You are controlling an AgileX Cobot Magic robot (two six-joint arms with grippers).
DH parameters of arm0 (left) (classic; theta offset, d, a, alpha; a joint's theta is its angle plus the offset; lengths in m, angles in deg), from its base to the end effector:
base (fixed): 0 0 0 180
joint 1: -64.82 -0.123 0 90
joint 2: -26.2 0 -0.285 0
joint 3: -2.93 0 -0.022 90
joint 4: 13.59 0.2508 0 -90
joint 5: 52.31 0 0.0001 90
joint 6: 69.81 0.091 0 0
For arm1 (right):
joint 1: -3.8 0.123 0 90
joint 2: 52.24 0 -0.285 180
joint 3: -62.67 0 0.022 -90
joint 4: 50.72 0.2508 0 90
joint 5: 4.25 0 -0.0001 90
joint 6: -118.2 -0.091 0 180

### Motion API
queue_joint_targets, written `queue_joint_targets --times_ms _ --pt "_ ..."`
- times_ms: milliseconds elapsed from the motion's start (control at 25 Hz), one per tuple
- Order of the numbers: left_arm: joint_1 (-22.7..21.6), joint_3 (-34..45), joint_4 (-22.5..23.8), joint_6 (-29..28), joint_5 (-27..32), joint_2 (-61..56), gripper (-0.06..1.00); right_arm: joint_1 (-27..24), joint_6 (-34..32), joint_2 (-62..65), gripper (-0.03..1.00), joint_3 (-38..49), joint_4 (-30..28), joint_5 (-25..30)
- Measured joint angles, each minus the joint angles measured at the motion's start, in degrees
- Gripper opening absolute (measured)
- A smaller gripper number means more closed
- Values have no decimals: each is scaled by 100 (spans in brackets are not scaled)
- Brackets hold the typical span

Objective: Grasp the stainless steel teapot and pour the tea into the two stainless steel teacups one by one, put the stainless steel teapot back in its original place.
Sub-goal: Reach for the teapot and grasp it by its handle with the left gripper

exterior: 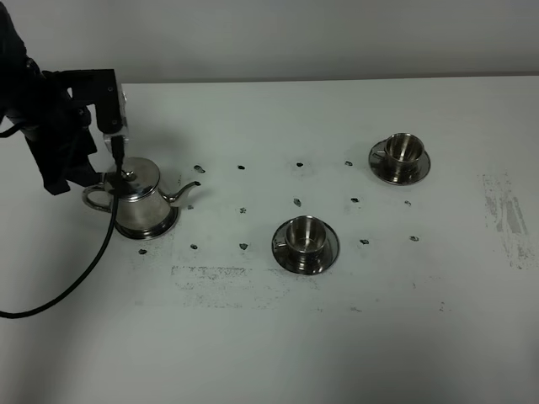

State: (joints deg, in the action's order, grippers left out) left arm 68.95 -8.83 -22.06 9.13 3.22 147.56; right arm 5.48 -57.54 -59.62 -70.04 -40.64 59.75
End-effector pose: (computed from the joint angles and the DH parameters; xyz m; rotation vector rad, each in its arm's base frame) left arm 0.4136 -0.0410 0.2158 1.8193 2.1999 0.0754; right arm -0.0121 0.0140 0.2799 -0.1241 2.0596 0.1833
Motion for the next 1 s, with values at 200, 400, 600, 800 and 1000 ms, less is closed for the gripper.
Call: queue_joint_targets --times_ms 200,400,600,800,1000 --pt "129 0 187 18 17 0 47 0 0 0 24 0 0 0" --pt "189 0 485 18 11 0 47 0 0 0 24 0 0 0" --pt "275 0 616 18 -30 82 47 0 0 0 24 0 0 0" --pt "386 0 629 13 -103 216 47 0 0 0 24 0 0 0" --pt "414 0 709 13 -103 319 47 0 0 0 24 0 0 0"
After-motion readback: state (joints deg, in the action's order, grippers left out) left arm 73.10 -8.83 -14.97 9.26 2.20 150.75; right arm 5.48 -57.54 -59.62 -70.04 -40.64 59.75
